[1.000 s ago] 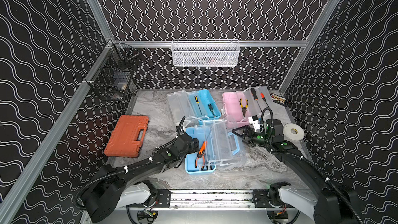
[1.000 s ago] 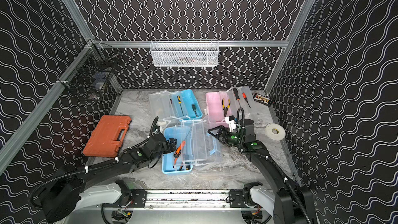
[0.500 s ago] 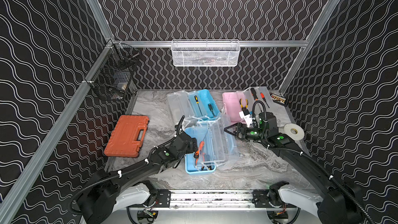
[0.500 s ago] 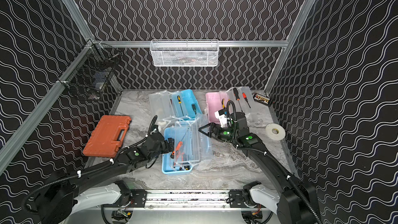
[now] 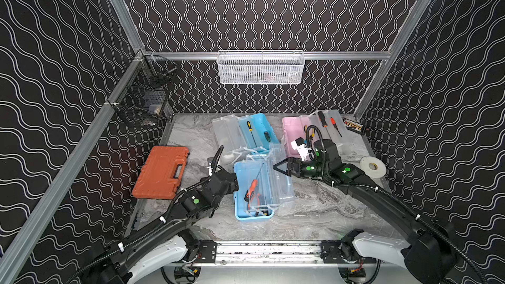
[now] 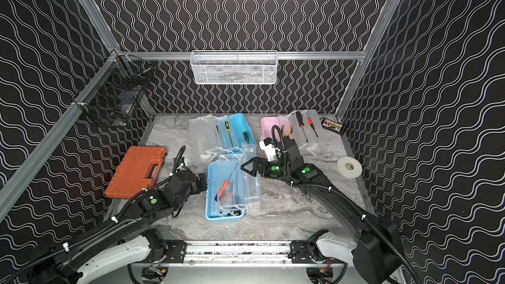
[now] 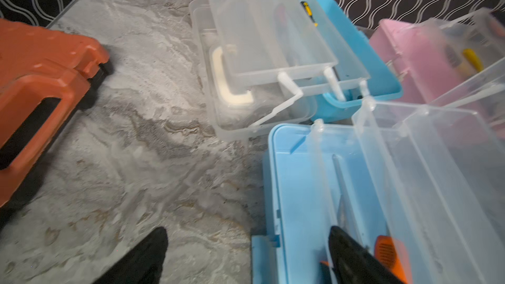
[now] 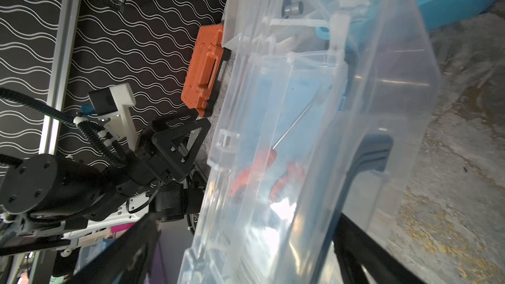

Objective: Close toolboxes
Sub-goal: Close the toolbox lid.

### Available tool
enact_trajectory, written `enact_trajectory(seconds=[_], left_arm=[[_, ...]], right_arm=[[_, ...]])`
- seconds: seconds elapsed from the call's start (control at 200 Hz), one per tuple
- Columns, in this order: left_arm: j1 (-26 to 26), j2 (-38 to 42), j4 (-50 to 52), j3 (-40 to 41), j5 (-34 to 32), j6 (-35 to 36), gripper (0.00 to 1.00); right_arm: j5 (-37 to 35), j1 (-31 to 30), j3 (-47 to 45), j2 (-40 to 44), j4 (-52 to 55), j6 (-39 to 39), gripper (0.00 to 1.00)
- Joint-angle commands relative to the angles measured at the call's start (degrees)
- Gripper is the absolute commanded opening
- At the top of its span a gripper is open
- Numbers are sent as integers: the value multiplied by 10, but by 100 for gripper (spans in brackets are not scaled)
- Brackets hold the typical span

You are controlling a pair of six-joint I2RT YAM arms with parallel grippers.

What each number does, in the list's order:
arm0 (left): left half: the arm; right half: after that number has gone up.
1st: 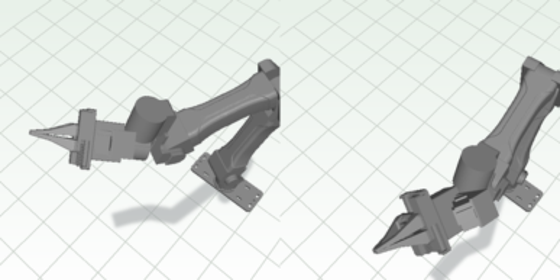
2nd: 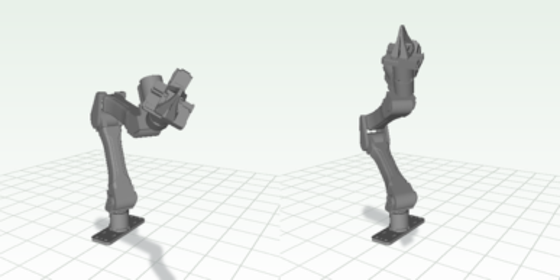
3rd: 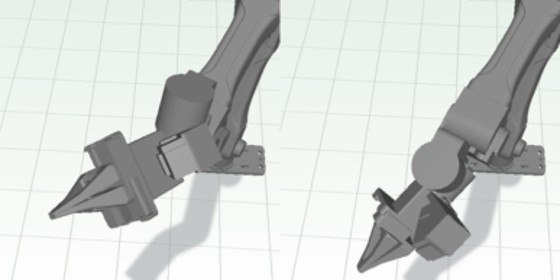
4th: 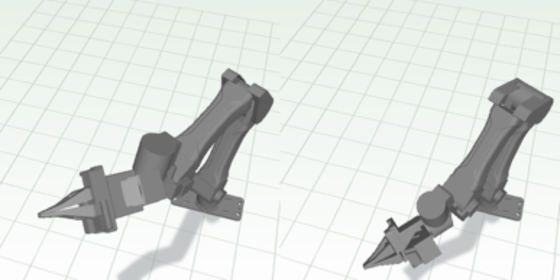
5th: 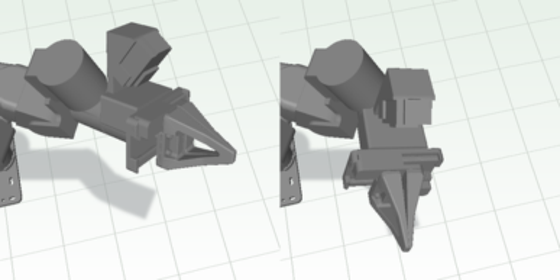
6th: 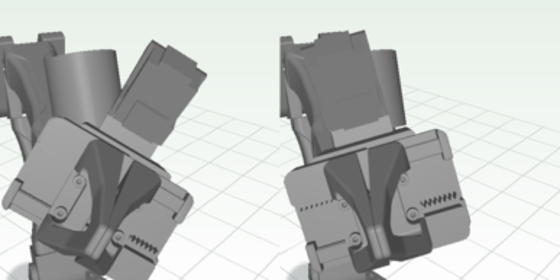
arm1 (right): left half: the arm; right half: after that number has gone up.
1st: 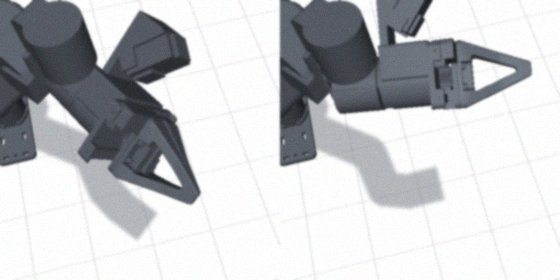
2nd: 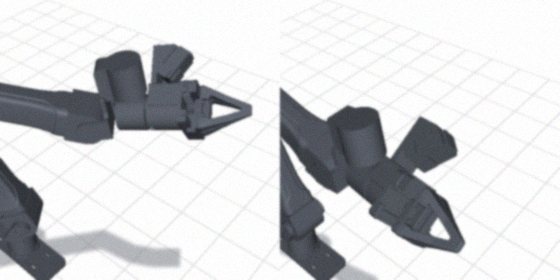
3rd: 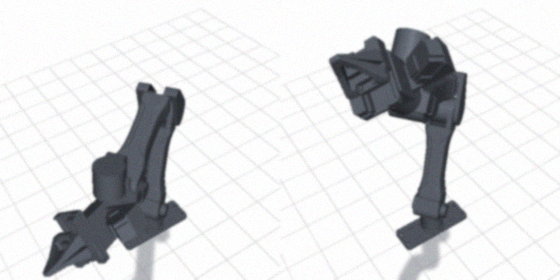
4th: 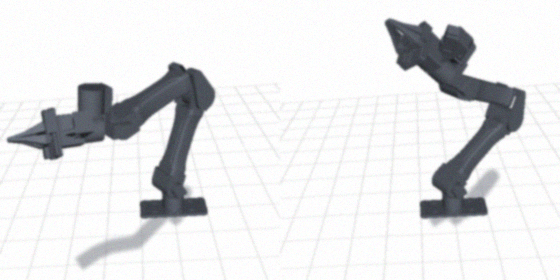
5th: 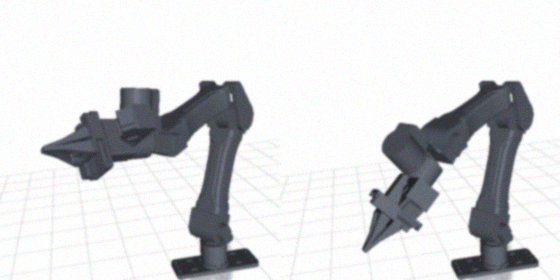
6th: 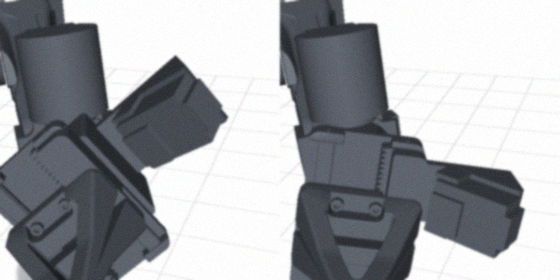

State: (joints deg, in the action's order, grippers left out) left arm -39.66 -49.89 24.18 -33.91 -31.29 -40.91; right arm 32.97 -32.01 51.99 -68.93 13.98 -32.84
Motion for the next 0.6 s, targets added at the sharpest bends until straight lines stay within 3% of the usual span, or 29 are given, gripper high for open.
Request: enact_trajectory(seconds=[0.0, 0.596], left_arm=[[1, 13, 10, 17, -17, -22, 96], [1, 52, 19, 54, -8, -38, 97]], right_arm=[[-61, -23, 20, -11, 32, 19, 99], [-218, -154, 107, -110, 69, 37, 99]])
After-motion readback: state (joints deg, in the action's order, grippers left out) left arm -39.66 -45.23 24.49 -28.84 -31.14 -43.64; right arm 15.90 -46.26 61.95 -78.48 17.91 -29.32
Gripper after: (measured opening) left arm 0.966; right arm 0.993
